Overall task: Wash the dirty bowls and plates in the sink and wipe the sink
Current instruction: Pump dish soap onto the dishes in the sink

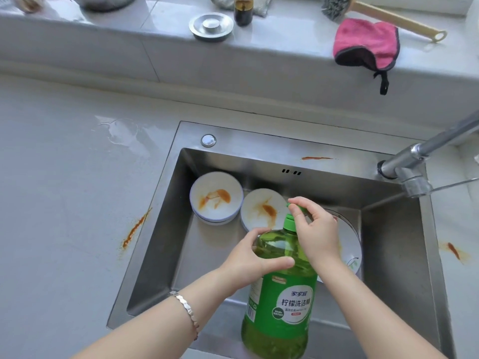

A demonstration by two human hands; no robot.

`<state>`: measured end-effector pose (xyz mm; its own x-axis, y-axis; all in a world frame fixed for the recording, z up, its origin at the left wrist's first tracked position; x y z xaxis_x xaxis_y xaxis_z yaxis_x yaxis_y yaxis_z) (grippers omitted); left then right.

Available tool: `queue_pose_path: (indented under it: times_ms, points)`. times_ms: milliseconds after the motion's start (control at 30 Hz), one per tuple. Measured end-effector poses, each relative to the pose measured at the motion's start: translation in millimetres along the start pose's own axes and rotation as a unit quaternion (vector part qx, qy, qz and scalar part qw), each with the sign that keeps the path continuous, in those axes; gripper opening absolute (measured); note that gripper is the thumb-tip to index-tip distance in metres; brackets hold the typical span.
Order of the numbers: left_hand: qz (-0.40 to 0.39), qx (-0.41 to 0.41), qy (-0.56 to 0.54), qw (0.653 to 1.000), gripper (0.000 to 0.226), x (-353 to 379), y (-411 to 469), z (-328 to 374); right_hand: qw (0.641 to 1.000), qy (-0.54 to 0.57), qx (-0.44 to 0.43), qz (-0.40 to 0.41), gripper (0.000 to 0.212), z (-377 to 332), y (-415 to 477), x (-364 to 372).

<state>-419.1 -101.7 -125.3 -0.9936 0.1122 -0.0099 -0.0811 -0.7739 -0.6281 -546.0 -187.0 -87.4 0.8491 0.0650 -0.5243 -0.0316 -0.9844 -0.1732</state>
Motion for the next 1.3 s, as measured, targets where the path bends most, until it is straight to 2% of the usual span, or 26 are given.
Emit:
queue_pose_path:
  times_ms: [300,500,600,1033,1300]
  points:
    - [0.037,0.013,-0.018,0.999,0.073,-14,-9,-2,0.993,0.12,-0.001,-0.009,0.016,-19,-6,4]
    - [0.081,0.03,-0.024,0.996,0.068,-76,-39,1,0.988,0.144,-0.055,-0.032,0.018,-65,-19,57]
    - [0.1,0.025,-0.018,0.995,0.07,-109,-46,-4,0.986,0.154,-0.049,-0.033,0.019,-77,-23,85]
    - [0.094,0.001,0.007,0.996,0.074,-118,-28,-20,0.994,0.1,-0.036,-0.016,0.014,-61,-10,106]
    - [0.091,0.007,0.022,0.996,0.073,-117,-26,-20,0.995,0.088,-0.01,-0.048,0.014,-50,-9,107]
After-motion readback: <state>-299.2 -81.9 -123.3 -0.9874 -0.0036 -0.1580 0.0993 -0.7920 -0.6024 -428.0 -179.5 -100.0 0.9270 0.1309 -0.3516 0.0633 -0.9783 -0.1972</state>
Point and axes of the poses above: each hand's wrist, its own y-axis towards the middle knuckle, its own x-axis out of the palm, z = x × y, the point moved 6 cm from there along y, towards the middle knuckle, and after that the axes turned 4 degrees about x, right-handed, at the moved point
